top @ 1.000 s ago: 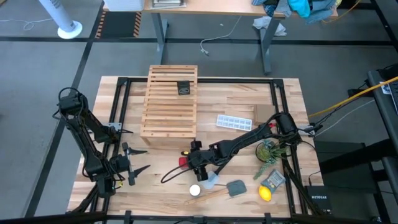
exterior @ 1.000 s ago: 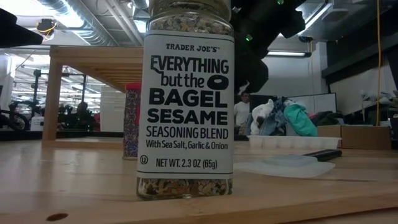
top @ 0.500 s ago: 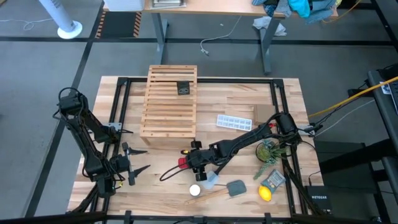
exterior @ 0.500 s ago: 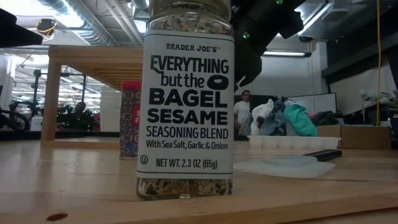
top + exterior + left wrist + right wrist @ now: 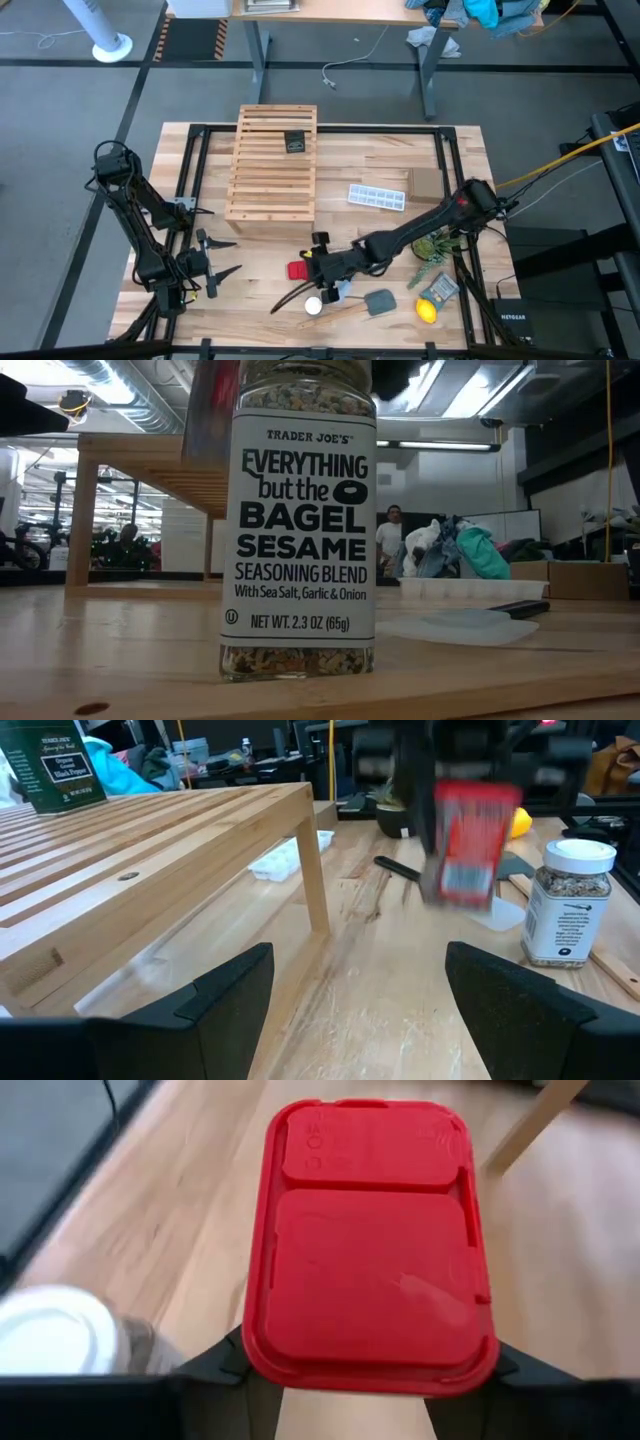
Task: Shelf spices
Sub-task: Put the red seasoning can on the shelf
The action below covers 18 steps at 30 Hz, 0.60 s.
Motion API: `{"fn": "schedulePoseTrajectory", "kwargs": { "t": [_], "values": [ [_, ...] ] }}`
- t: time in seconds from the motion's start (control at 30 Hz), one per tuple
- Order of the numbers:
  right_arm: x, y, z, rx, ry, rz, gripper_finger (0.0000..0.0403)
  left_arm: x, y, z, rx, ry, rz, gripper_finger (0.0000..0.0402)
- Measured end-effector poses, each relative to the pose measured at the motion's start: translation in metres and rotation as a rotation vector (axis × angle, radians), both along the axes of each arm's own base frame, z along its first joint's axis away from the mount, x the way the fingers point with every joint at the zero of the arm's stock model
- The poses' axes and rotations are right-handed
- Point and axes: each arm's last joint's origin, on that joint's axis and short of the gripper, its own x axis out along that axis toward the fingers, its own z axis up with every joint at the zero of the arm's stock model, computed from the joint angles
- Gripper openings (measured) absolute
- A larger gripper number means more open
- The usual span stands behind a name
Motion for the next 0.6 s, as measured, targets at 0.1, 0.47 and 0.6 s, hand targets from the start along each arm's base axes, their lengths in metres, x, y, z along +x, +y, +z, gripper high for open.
{"fn": "schedulePoseTrajectory", "kwargs": {
  "t": [0.1,0.47,0.6],
  "values": [
    [-0.007,-0.005,0.025,-0.045,-0.069,-0.017,0.0183,0.000,0.000,0.000,-0.001,-0.001,0.000,0.0289],
    [-0.026,-0.088,0.112,-0.169,-0.268,-0.096,0.0183,0.000,-0.001,0.000,-0.007,-0.003,-0.002,0.0289],
    [-0.026,-0.135,0.123,-0.130,-0.288,-0.095,0.0183,0.001,-0.001,0.000,-0.001,-0.001,-0.003,0.0289]
  ]
}}
